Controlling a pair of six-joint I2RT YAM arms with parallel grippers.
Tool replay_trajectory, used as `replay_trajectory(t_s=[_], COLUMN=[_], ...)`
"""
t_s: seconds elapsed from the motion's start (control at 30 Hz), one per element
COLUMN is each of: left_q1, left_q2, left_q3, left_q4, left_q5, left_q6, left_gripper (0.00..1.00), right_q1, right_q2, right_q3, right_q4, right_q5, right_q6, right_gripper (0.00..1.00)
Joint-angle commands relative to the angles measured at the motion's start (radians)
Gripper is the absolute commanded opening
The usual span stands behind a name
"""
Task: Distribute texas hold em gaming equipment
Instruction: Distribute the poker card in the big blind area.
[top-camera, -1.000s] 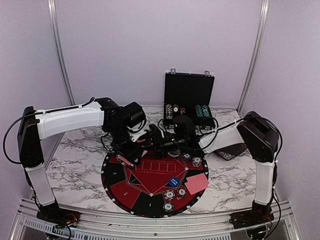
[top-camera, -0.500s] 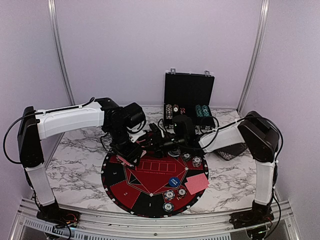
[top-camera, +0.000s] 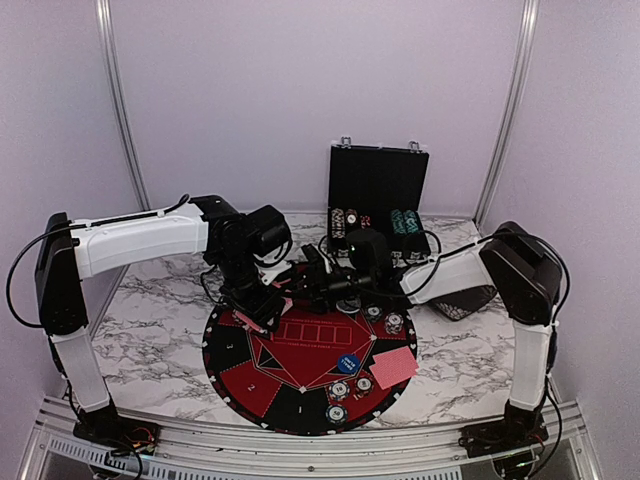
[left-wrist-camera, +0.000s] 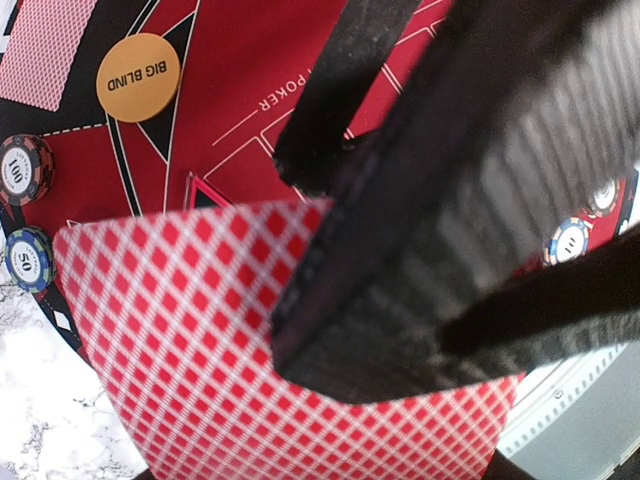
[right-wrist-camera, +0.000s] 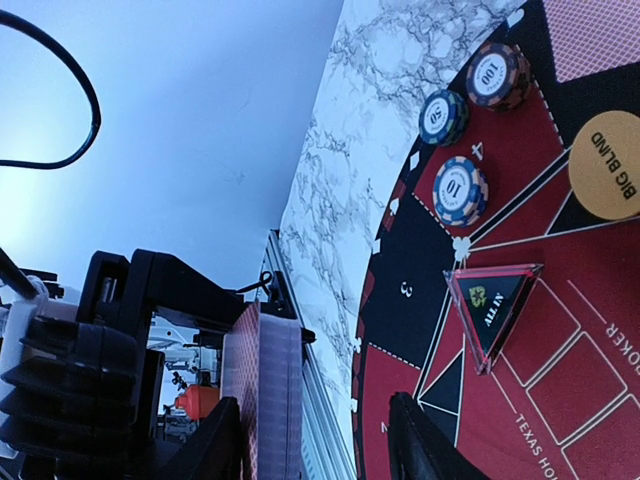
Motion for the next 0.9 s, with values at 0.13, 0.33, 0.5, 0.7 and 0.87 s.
replay_trajectory(t_s=[0.13,0.33,0.5,0.7,0.87], left_q1=[-0.004,-0.004,-0.005,-0.004,-0.003], left_q2=[-0.022,-0.02,-0.021,-0.025,-0.026], left_q3=[0.005,0.005,0.003,-0.002,-0.002], left_q4=[-0.014,-0.014,-0.014,-0.014,-0.014], left_q5=[0.006,0.004,0.003,0.002,-0.001], left_q6=[0.008,0.007,0.007,0.005,0.003], left_gripper=[0.5,0.5,0.5,0.5,0.5], right_q1=[-0.009,-0.01,-0.012,-0.02,-0.021], right_q2=[-0.051,-0.075,-0.105,-0.128,-0.138], right_q3=[-0.014,-0.016,-0.022,-0.045,-0.061], right_q4=[-0.024,-0.013,-0.003,0.005,0.022], right_q5=[0.027,0.019,0.018,0.023,0.019], right_q6=[-0.013,-0.006,0.003,0.013,0.029], right_gripper=[0.47,0.48,0.48,0.44,0.37])
